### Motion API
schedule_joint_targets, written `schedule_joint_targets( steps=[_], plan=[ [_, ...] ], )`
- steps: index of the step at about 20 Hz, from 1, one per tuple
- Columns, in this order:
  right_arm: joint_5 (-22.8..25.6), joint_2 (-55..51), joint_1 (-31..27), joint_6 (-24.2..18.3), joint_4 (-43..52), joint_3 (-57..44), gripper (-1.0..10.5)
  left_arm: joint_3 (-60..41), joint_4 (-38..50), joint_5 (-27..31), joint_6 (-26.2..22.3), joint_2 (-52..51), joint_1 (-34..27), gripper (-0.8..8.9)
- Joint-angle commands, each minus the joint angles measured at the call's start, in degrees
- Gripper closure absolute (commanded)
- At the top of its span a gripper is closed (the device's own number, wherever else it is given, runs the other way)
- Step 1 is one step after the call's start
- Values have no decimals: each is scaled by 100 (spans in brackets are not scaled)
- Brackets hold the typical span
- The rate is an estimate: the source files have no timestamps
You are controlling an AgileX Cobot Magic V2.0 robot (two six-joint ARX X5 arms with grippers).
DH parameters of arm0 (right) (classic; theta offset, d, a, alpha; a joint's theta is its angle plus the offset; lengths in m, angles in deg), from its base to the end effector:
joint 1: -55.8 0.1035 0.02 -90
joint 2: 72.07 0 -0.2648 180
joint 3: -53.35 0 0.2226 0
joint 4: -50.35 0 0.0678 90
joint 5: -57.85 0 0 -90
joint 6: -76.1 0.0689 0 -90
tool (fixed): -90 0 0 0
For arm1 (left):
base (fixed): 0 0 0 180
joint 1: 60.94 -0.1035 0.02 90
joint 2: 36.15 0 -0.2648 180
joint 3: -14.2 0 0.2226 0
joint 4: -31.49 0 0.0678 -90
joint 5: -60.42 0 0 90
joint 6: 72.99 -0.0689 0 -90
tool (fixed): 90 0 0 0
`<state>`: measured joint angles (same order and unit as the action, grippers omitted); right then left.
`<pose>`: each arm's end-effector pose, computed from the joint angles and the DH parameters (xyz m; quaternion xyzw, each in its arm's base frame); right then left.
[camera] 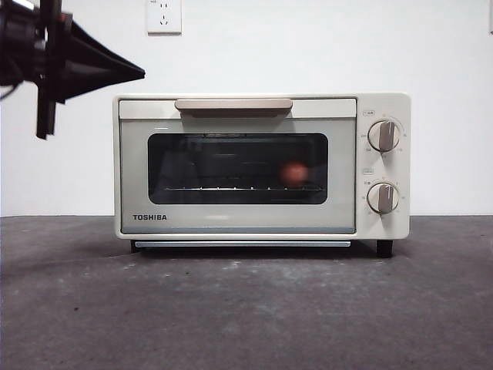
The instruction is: Eggoven
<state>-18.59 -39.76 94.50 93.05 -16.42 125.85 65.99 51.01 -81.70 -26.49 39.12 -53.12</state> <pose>0.0778 0.0417 0.3284 0.0399 0.2353 0.1791 0.9544 0.2568 -0.0902 0.2633 -0.3537 0.2265 -0.4461 0.7903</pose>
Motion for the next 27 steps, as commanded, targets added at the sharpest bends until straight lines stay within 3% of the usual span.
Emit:
schedule_joint_targets(
  steps=[1, 5, 11, 17, 22, 27],
  plan=[
    [-2, 17, 52, -2, 85, 61, 670, 70, -1307, 708, -1191, -649, 199, 806],
    [-4, 13, 55, -162, 433, -144, 743, 70, -2979, 1882, -2212, -1670, 505, 806],
    [-293, -44, 55, -516, 1637, -901, 865, 70, -4409, 3209, -2896, -3005, 728, 806],
    [-1163, -374, 55, -911, 4009, -2457, 943, 70, -5176, 3637, -3115, -4044, 743, 806],
    [-1202, -573, 52, -809, 5379, -3480, 943, 70, -5641, 4063, -3292, -4671, 743, 806],
    [-994, -592, 50, -752, 5604, -3786, 943, 70, -5801, 4175, -3368, -5058, 743, 806]
  ],
)
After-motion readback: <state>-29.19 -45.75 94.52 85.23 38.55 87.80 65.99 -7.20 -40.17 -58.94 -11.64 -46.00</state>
